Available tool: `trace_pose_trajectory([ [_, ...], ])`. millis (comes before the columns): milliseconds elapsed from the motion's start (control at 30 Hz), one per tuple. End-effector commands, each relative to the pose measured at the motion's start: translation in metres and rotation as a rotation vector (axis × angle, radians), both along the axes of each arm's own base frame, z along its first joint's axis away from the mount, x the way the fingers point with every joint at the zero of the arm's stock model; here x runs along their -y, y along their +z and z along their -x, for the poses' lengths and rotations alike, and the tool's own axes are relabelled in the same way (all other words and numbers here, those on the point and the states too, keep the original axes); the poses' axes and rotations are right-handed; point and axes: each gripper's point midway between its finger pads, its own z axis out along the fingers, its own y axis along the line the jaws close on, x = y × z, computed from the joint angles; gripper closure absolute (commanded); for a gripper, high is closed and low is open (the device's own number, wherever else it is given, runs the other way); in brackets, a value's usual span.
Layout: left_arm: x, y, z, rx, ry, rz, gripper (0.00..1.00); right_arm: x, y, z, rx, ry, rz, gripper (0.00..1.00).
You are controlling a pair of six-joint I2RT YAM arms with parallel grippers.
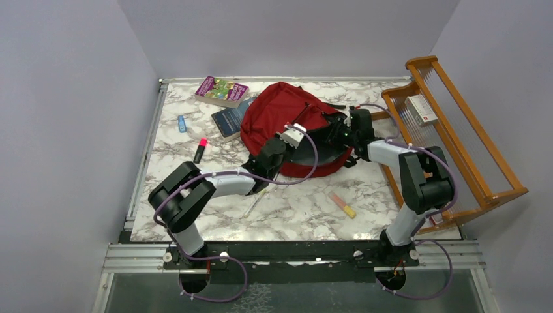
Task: Pack the student bag
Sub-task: Adjust the student bag at the center of the board.
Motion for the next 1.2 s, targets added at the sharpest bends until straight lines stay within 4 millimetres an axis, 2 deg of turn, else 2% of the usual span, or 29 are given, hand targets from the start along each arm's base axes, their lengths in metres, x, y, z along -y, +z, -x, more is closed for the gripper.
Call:
trace_pose_trajectory([
  [0, 0.000, 0.024, 0.005, 0.016, -0.003, 0.104, 1.00, 0.008, 0.008, -0.034, 0.069, -0.093, -0.046, 0.65],
  [167, -0.007, 0.024, 0.011, -0.003, 0.004, 0.134, 1.00, 0.015, 0.012, -0.058, 0.080, -0.147, -0.075, 0.65],
  [300, -0.016, 0.021, 0.014, -0.019, 0.018, 0.155, 1.00, 0.020, 0.032, -0.078, 0.142, -0.177, -0.079, 0.65],
  [500, -0.031, 0.017, 0.012, -0.038, 0.043, 0.173, 1.00, 0.009, 0.065, -0.096, 0.223, -0.130, -0.147, 0.65],
  [633, -0.044, 0.015, 0.005, -0.073, 0.065, 0.225, 1.00, 0.002, 0.071, -0.111, 0.238, -0.104, -0.162, 0.65],
  [833, -0.059, 0.004, -0.011, -0.162, 0.100, 0.304, 1.00, -0.024, 0.060, -0.134, 0.211, 0.027, -0.216, 0.65],
  [1100, -0.077, -0.030, -0.038, -0.329, 0.208, 0.350, 0.99, -0.047, 0.033, -0.159, 0.164, 0.136, -0.269, 0.65],
  [1133, -0.080, -0.035, -0.043, -0.353, 0.228, 0.356, 0.93, -0.048, 0.029, -0.160, 0.156, 0.144, -0.266, 0.65],
  [1167, -0.082, -0.041, -0.046, -0.386, 0.244, 0.362, 0.82, -0.050, 0.022, -0.161, 0.146, 0.153, -0.259, 0.65],
])
